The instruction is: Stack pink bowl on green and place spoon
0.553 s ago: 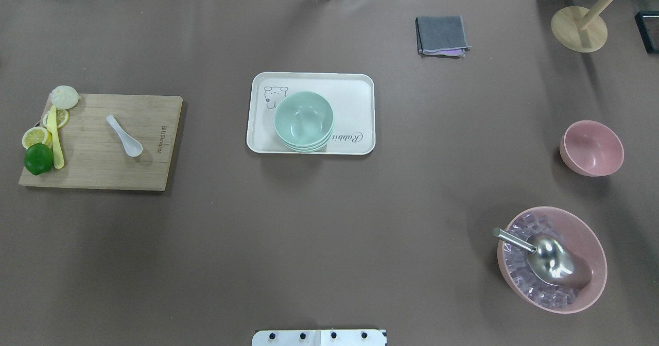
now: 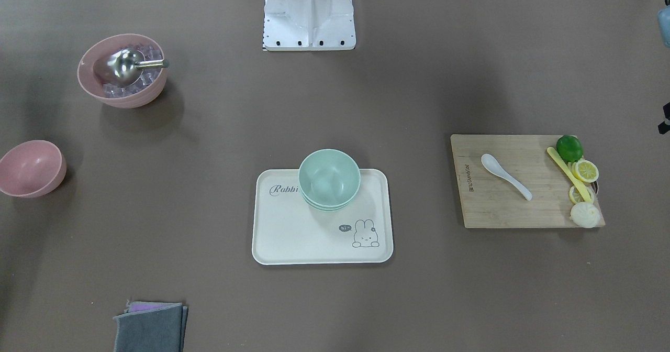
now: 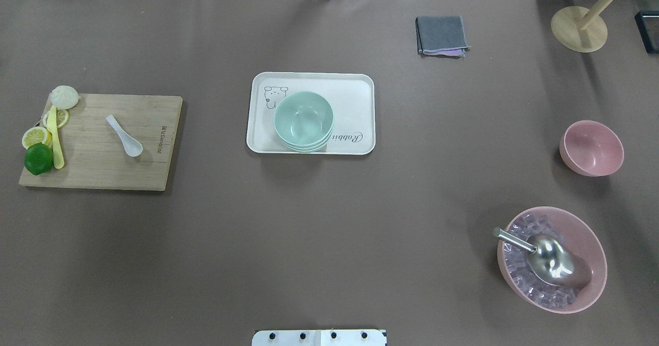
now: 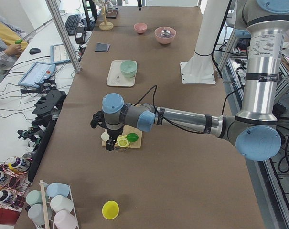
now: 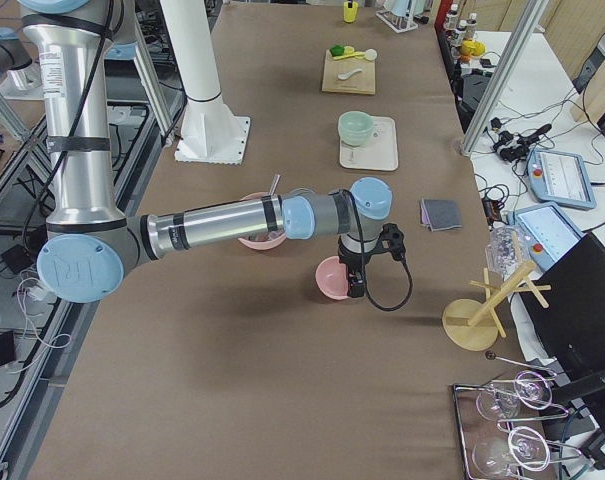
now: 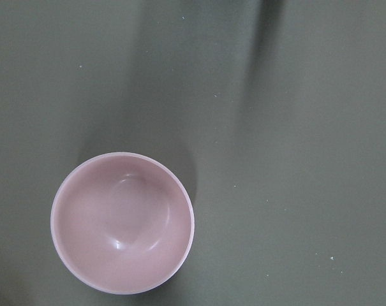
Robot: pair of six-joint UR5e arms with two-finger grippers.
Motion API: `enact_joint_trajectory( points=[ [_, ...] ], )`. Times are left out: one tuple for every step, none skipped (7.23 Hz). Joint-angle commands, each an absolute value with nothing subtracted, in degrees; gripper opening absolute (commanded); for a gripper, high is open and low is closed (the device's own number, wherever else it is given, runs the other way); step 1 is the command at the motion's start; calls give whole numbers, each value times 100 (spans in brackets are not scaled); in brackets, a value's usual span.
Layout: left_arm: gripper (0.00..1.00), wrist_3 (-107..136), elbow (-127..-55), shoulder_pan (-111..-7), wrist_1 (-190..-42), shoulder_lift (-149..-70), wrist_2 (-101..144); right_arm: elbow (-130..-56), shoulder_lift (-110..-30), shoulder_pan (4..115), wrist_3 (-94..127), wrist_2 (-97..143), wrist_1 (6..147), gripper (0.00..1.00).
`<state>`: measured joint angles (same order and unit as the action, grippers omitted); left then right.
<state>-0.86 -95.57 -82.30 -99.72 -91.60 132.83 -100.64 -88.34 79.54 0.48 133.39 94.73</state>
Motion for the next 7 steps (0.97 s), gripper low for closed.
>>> enact_joint_trajectory(
  points=[
    [98, -79, -9580, -8227, -9993, -9219, 13280, -10028, -8833, 7954, 53, 13315, 9457, 100],
    [98, -79, -9571, -8227, -9993, -9228, 13280, -10028, -8842, 7954, 53, 13298, 9466, 100],
    [98, -88, -9563, -8227, -9993, -9237, 13280, -10028, -8842, 7954, 53, 13298, 9466, 100],
    [98, -70, -9528, -8227, -9984, -9281, 13280, -10028, -8859, 7954, 35, 13246, 9448, 100],
    [98, -79, -9510, -8227, -9984, -9281, 13280, -10020, -8920, 7954, 9, 13115, 9440, 100],
    [98, -88, -9518, -8218, -9984, -9281, 13280, -10020, -8930, 7954, -9, 13000, 9439, 100],
    [98, -62, -9492, -8183, -9958, -9325, 13263, -10020, -8930, 7954, -17, 12964, 9439, 100]
  ],
)
